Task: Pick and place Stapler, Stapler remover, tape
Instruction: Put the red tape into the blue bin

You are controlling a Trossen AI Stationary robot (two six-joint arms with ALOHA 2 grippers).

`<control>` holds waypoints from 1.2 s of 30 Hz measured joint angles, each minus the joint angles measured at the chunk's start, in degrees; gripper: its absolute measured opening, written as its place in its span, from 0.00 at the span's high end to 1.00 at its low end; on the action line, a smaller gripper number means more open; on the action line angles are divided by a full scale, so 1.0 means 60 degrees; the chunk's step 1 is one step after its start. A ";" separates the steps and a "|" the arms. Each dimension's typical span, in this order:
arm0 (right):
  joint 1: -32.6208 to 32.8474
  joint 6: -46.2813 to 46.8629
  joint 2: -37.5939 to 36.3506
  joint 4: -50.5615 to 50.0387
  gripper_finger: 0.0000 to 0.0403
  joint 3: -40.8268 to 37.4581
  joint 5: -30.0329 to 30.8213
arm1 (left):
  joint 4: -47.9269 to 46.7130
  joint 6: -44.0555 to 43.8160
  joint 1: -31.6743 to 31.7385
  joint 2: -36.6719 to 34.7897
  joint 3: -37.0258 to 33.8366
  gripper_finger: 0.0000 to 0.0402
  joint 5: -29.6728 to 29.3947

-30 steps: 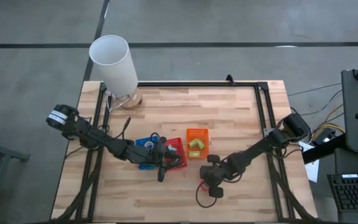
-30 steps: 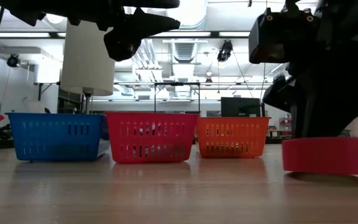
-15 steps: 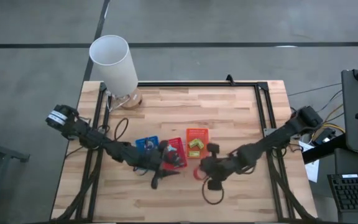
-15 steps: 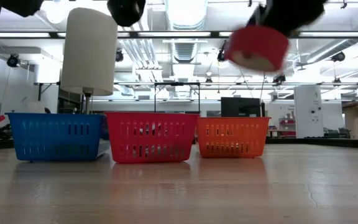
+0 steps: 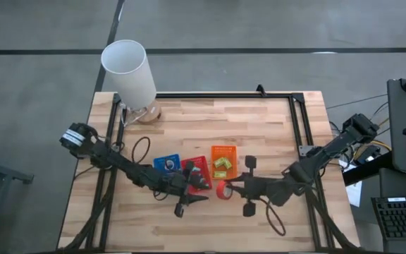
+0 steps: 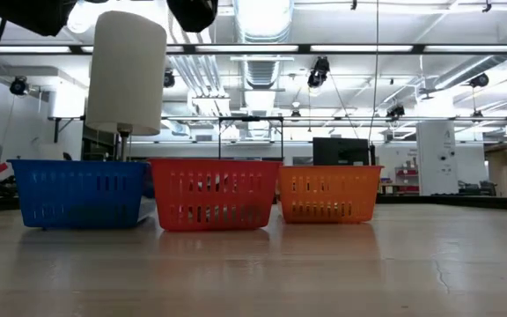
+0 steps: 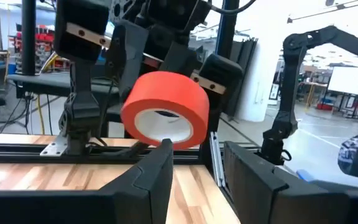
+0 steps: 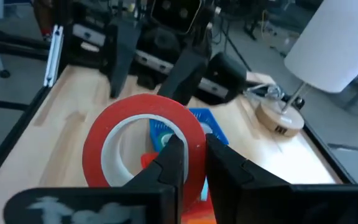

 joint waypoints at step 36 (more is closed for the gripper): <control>-0.0020 -0.0661 0.0645 0.1240 0.77 -0.0300 0.0435 | -0.0162 0.0054 0.0004 0.1150 0.1241 0.87 0.0031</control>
